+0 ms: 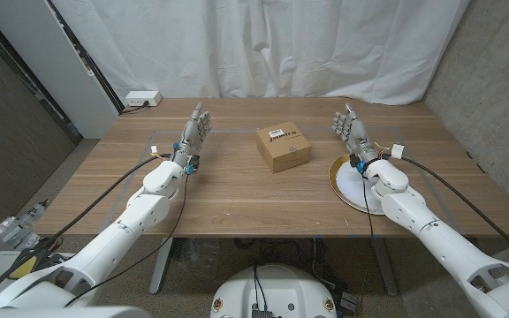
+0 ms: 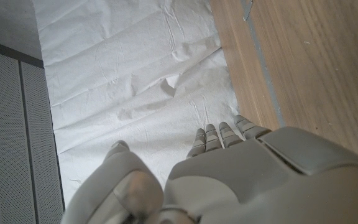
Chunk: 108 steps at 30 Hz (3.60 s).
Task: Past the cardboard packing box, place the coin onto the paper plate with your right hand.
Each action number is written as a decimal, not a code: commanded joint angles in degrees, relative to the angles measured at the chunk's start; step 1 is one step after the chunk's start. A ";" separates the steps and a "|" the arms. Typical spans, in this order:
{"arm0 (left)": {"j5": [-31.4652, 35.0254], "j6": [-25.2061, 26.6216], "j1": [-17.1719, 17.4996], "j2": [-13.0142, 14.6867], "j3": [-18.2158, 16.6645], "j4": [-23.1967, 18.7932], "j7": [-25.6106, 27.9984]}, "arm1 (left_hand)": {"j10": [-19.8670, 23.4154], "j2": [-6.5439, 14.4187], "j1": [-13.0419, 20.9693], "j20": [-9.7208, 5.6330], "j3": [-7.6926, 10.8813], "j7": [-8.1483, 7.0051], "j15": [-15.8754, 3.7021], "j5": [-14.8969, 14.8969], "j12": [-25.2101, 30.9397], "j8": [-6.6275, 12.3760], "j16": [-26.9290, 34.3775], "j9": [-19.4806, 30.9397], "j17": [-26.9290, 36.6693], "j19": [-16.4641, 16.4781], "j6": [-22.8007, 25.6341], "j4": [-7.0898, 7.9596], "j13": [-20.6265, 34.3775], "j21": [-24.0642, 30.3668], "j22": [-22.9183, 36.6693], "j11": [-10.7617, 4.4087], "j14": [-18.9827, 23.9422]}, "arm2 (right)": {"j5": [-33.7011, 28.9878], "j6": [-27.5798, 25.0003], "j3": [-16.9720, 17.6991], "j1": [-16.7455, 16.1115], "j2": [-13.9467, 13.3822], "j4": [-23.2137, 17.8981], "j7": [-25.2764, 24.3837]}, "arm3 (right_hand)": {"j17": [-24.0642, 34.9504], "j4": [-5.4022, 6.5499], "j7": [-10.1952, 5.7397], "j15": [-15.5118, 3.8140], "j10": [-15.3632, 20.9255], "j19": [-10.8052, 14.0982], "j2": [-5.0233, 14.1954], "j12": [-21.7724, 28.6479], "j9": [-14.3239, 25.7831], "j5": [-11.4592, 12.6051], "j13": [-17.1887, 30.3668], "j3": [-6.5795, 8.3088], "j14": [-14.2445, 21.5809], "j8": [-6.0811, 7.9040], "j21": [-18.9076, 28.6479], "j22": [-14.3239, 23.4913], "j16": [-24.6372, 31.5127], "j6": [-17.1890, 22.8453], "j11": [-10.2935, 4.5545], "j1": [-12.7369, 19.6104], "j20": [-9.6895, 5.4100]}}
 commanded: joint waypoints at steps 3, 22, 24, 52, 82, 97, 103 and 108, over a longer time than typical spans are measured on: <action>1.80 1.16 2.09 1.21 -0.15 -4.44 3.40 | -0.38 0.22 0.58 -3.30 0.48 0.59 0.05 0.23 0.37 0.21 0.33 0.21 0.10 -0.61 -0.03 -0.08 0.19 0.31 0.16 0.06 -0.58 | 0.27 0.55 -0.34 -0.58 -0.11 -0.14 1.20 | 0.19 -0.22 0.01 0.08 0.85 0.86 0.01 0.35 0.24 0.10 0.30 0.40 0.66 0.45 0.29 0.24 0.45 0.92 -0.16 0.73 0.09; 2.04 2.20 1.31 2.69 -0.25 -4.92 2.13 | 2.04 1.88 2.21 -2.89 1.10 0.56 -0.13 0.15 1.08 0.72 0.88 0.21 0.05 0.98 2.05 -0.62 0.16 0.81 0.17 0.05 1.56 | -1.83 1.12 0.21 -4.57 -2.05 -7.80 -2.71 | 0.18 -0.90 -0.77 -0.39 2.78 2.27 0.38 0.82 0.27 -0.19 0.31 0.74 2.13 0.97 0.58 0.27 0.58 3.16 -0.45 1.62 -0.26; 2.19 2.29 1.14 3.02 -0.15 -4.95 1.68 | 2.62 2.15 2.60 -2.85 1.21 0.39 0.00 0.08 1.21 0.89 0.99 0.21 0.04 1.69 2.78 -0.78 0.16 1.03 0.17 0.07 2.17 | -2.13 1.61 0.23 -5.15 -2.05 -8.46 -3.12 | 0.18 -0.99 -0.64 -0.56 3.13 2.58 0.40 0.90 0.27 -0.24 0.31 0.77 2.50 0.98 0.65 0.27 0.65 3.38 -0.55 1.72 -0.32; 1.07 3.12 1.09 4.31 -0.69 -5.29 0.06 | 10.38 3.26 5.10 -1.77 1.07 0.45 -0.18 -1.32 2.33 2.17 1.60 0.27 0.07 6.94 11.08 -1.93 0.17 1.70 0.17 -0.21 9.54 | -5.78 5.15 0.86 -9.29 -4.21 -15.31 -4.97 | 0.14 -2.19 -1.92 -1.87 6.98 4.24 0.91 1.74 0.29 -0.43 0.28 1.42 4.72 1.45 0.77 0.33 0.58 6.79 -2.54 3.33 -0.82; 2.08 3.99 4.03 5.05 -2.09 -11.03 5.18 | 10.80 4.47 6.34 -1.63 1.44 -0.54 -0.84 -2.06 1.58 1.48 0.88 0.32 0.09 6.57 11.69 -2.35 0.20 1.06 0.21 -1.25 9.52 | -7.69 10.94 2.90 -13.88 -6.31 -18.11 -3.98 | 0.13 -3.06 -1.62 -1.63 8.15 4.90 1.21 1.56 0.32 -0.53 0.27 1.90 5.40 1.72 0.64 0.36 0.34 9.65 -1.20 4.53 -0.87; 3.61 4.75 5.83 5.72 -2.75 -13.74 8.20 | 10.22 4.87 6.84 -1.79 1.57 -1.04 -1.27 -2.40 1.06 0.83 0.51 0.36 0.10 6.29 10.73 -2.55 0.23 0.81 0.21 -2.19 8.91 | -9.36 12.60 4.44 -17.76 -6.83 -21.31 -6.21 | 0.04 -4.21 -2.26 -2.55 11.60 8.30 0.84 2.16 0.31 -0.50 0.19 2.37 8.99 1.98 1.39 0.31 0.89 12.89 -1.48 6.27 -0.96; 3.41 4.10 5.36 4.86 -2.51 -12.43 7.78 | 9.69 5.05 7.11 -2.08 1.59 -1.30 -1.96 -2.63 0.71 0.58 0.05 0.38 0.10 5.74 10.40 -2.68 0.25 0.54 0.23 -2.71 7.67 | -10.72 13.07 4.77 -18.45 -6.98 -22.06 -6.86 | -0.01 -4.65 -2.56 -3.09 13.63 10.20 0.63 2.51 0.32 -0.45 0.13 2.60 10.58 2.09 1.76 0.29 0.90 14.45 -1.89 7.16 -1.11; 3.34 4.44 4.19 4.95 -1.91 -11.38 6.22 | 9.48 5.09 7.17 -2.07 1.58 -1.38 -2.06 -2.72 0.59 0.52 0.02 0.39 0.11 5.46 10.34 -2.70 0.25 0.43 0.23 -2.75 7.48 | -11.08 12.67 5.00 -19.04 -7.18 -23.02 -7.25 | -0.02 -4.95 -2.51 -3.27 13.54 10.10 0.61 2.34 0.32 -0.38 0.13 2.81 10.32 1.99 1.60 0.27 0.64 14.53 -2.02 7.80 -1.12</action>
